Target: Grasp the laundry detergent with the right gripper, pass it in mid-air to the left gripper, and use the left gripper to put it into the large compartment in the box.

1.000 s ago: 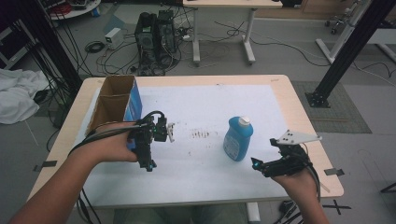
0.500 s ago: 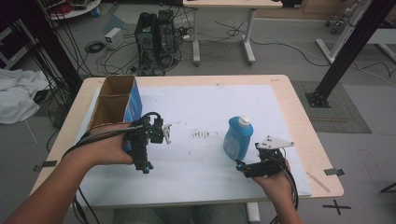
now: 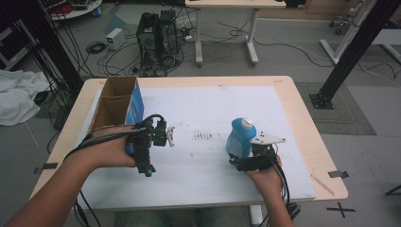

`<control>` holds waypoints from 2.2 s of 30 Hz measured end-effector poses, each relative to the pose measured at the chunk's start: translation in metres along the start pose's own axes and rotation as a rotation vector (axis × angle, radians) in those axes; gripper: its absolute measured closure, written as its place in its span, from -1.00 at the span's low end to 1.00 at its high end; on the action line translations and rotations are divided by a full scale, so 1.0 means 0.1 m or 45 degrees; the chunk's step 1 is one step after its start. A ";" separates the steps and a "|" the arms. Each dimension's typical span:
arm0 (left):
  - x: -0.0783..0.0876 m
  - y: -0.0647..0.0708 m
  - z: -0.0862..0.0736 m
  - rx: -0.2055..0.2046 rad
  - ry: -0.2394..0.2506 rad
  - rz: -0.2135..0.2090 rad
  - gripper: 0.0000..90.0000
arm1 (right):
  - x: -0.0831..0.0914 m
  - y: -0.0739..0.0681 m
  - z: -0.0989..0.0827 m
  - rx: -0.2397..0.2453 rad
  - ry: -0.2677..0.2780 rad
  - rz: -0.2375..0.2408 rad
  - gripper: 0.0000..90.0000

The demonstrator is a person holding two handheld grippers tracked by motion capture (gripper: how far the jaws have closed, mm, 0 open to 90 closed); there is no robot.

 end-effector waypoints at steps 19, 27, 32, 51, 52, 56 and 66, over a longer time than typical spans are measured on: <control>-0.03 0.00 0.01 0.000 -0.004 -0.007 -0.96 | -0.10 0.04 0.05 -0.012 0.143 -0.099 -0.72; -0.04 0.00 0.02 0.000 -0.008 -0.007 -0.96 | -0.09 0.04 0.03 -0.050 0.139 -0.121 -0.65; -0.03 0.00 0.05 -0.005 -0.006 -0.003 -0.96 | -0.10 0.07 0.04 -0.033 0.146 -0.149 -0.60; -0.07 0.01 0.07 -0.007 -0.008 -0.016 -0.96 | -0.10 0.08 0.04 0.009 0.160 -0.159 -0.27; -0.07 0.00 0.07 -0.007 -0.006 -0.009 -0.96 | -0.10 0.07 0.04 -0.008 0.160 -0.150 -0.26; -0.08 0.01 0.07 -0.006 -0.008 -0.011 -0.96 | -0.09 0.05 0.06 -0.035 0.172 -0.146 -0.18; -0.09 0.00 0.07 -0.007 -0.012 -0.009 -0.96 | -0.10 0.04 0.07 -0.013 0.176 -0.135 -0.07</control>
Point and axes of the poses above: each handheld gripper's, and its own axes: x roughly backward along the jaws, z roughly out of its top, y roughly to its right, the point moved 5 cm from there along -x, roughly forward along the jaws, and after that the axes turned 12 degrees about x, right-handed, at the moved point
